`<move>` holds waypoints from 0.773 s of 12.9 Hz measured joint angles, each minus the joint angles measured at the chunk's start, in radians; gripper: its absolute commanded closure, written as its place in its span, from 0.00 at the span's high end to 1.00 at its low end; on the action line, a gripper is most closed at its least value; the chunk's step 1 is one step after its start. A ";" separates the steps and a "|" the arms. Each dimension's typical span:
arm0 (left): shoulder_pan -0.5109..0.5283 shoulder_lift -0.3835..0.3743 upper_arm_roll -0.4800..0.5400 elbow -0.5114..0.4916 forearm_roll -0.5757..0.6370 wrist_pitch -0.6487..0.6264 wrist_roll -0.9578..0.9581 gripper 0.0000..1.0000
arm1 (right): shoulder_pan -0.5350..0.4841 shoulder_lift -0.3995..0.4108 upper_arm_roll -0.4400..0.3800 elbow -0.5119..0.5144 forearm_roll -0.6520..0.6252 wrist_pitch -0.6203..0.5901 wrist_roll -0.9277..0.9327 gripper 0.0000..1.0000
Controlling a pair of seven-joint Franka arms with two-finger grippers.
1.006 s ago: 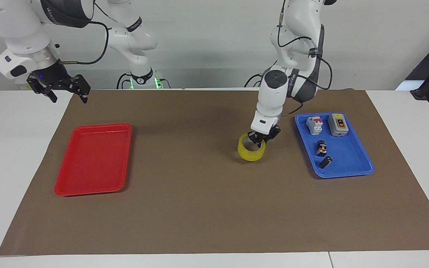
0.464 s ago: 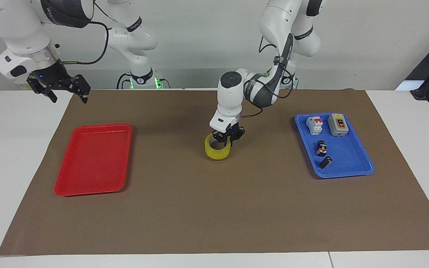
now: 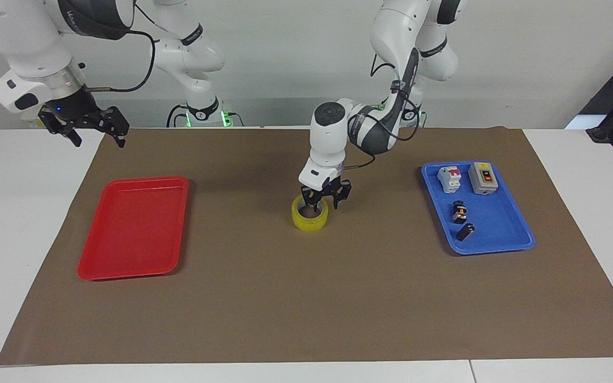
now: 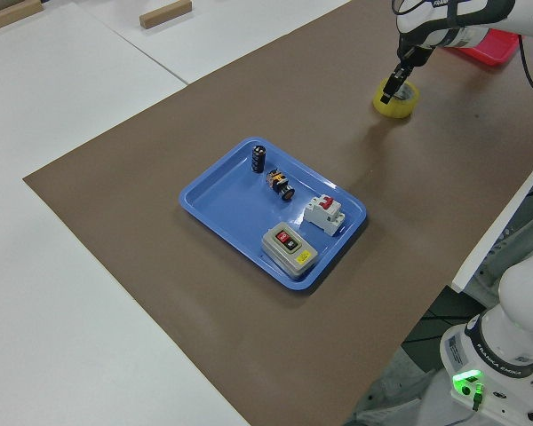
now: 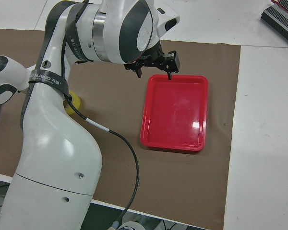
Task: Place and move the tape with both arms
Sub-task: 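Release the tape on the table while the right gripper reaches forward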
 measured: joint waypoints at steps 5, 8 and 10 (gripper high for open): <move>0.201 -0.224 0.012 -0.042 0.003 -0.190 0.281 1.00 | 0.072 0.000 0.005 -0.001 0.014 0.007 -0.006 1.00; 0.335 -0.292 0.015 -0.052 0.003 -0.225 0.408 1.00 | 0.193 0.001 0.010 -0.012 0.073 0.075 0.070 1.00; 0.419 -0.322 0.018 -0.044 0.003 -0.250 0.473 1.00 | 0.285 0.020 0.013 -0.029 0.083 0.136 0.168 1.00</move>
